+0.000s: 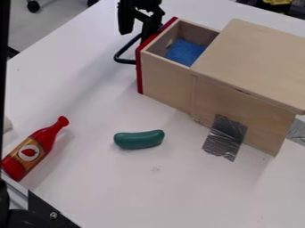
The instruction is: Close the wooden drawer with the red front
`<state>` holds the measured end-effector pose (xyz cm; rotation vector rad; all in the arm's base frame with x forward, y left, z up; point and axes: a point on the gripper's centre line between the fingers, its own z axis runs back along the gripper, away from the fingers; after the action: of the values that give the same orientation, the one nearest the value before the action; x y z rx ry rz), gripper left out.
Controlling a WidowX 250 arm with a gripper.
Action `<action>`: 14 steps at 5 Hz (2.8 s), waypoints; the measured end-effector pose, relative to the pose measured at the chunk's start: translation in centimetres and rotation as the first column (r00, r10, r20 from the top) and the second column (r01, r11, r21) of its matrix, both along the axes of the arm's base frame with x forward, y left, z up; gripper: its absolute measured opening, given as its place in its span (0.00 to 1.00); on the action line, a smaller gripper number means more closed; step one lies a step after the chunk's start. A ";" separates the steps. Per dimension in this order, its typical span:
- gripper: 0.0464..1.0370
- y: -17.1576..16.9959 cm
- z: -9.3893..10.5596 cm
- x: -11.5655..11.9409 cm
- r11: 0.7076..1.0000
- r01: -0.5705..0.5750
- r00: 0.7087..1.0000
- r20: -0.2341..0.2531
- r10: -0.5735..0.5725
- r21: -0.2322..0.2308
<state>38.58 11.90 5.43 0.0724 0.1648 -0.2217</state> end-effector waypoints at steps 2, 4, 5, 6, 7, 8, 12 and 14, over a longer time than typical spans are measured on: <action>0.96 -0.7 -0.2 -0.6 0.999 -0.002 1.000 0.013 0.002 -0.035; 0.96 -1.2 -0.4 -0.9 0.998 -0.005 1.000 0.007 0.005 -0.057; 0.96 -1.4 -0.4 -0.8 0.998 -0.002 1.000 0.010 0.003 -0.065; 0.96 -1.9 -0.4 -0.7 0.997 0.006 1.000 0.010 -0.006 -0.071; 0.96 -2.7 -0.4 -0.7 0.997 0.021 1.000 0.011 -0.020 -0.073; 0.96 -2.8 -0.4 -0.7 0.997 0.024 1.000 0.012 -0.023 -0.073; 0.96 -3.3 -0.4 -0.7 0.995 0.034 0.999 0.013 -0.033 -0.098; 0.96 -5.8 -0.4 -0.4 0.986 0.056 0.998 0.014 -0.054 -0.154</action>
<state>38.14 6.14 4.98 -0.0761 0.1353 -0.2884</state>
